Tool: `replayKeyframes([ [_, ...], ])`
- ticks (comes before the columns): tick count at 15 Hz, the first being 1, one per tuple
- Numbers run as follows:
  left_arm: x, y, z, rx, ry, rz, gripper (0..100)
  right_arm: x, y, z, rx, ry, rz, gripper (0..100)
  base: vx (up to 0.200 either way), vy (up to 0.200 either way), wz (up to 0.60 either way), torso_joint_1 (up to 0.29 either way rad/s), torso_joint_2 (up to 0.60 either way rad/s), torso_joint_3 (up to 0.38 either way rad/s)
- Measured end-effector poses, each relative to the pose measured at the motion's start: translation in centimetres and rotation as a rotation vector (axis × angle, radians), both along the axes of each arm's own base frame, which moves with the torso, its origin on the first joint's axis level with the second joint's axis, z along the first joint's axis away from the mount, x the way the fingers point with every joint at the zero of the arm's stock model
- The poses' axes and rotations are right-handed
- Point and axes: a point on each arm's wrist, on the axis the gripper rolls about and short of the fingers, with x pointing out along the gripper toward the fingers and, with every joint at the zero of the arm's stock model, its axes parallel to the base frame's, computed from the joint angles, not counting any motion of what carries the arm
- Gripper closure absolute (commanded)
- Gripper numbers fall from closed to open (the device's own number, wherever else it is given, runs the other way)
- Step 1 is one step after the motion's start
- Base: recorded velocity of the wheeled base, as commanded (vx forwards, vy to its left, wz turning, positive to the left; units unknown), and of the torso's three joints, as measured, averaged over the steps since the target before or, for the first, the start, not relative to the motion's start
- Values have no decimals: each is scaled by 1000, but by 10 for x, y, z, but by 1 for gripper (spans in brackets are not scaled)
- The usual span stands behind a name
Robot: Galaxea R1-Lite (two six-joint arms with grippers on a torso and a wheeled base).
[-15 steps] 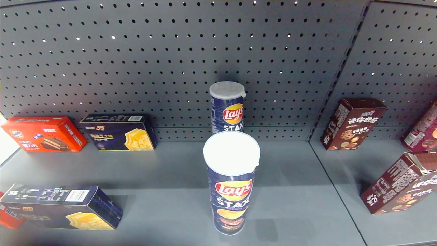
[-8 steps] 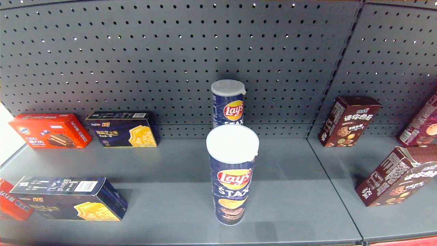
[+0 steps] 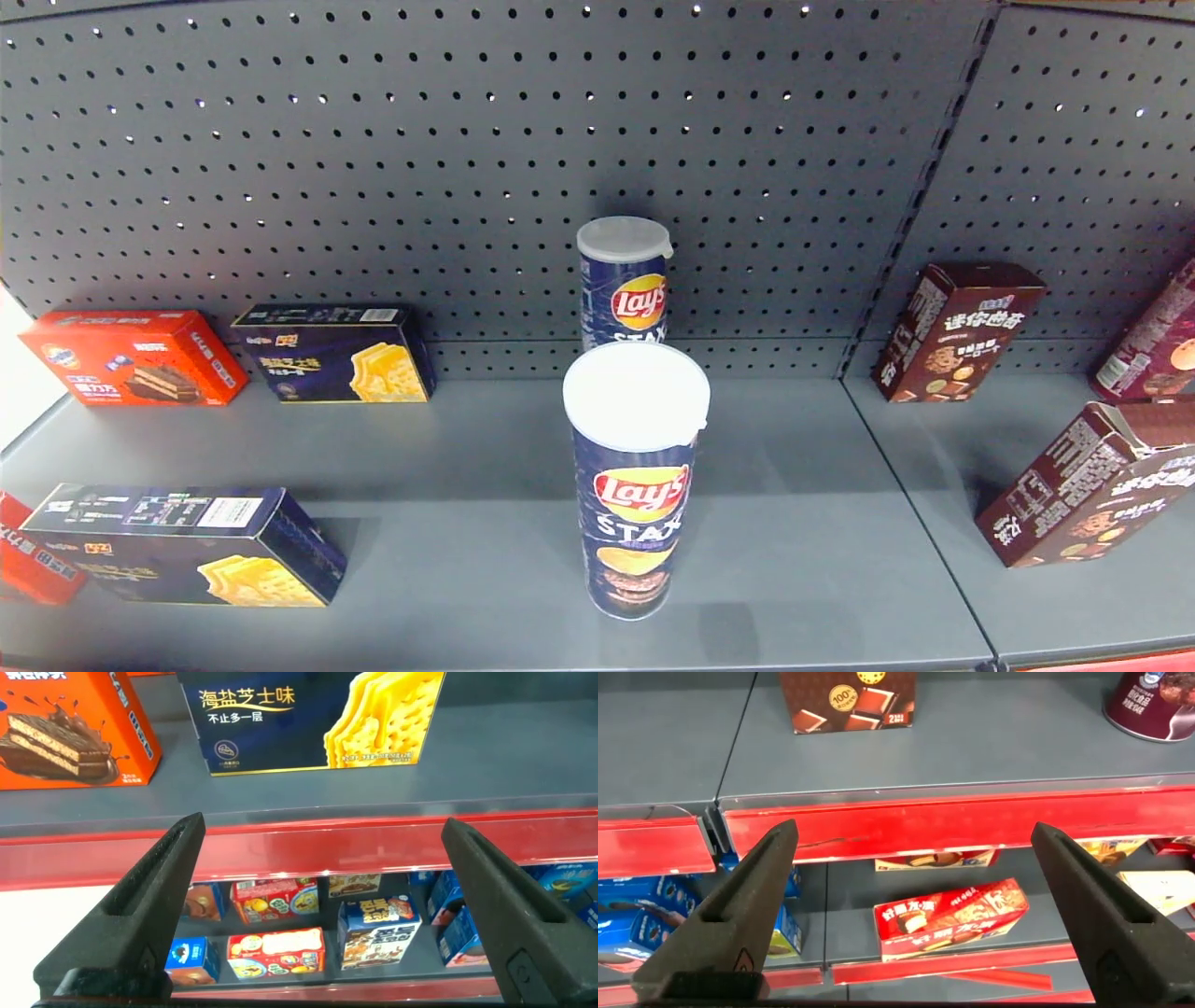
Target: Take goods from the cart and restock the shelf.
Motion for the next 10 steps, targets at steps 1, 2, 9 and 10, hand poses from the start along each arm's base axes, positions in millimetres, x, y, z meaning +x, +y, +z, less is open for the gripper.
replayKeyframes([
  [1,0,0,0,0,0,0,0,0,0,0,1,-1,0,0,0,0,0,0,0,0],
  [2,0,0,0,1,0,0,0,0,0,0,1,0,0,0,0,0,0,0,0,0],
  [9,0,0,0,1,0,0,0,0,0,0,1,-1,0,0,0,0,0,0,0,0],
  [10,0,0,0,1,0,0,0,0,0,0,1,0,0,0,0,0,0,0,0,0],
])
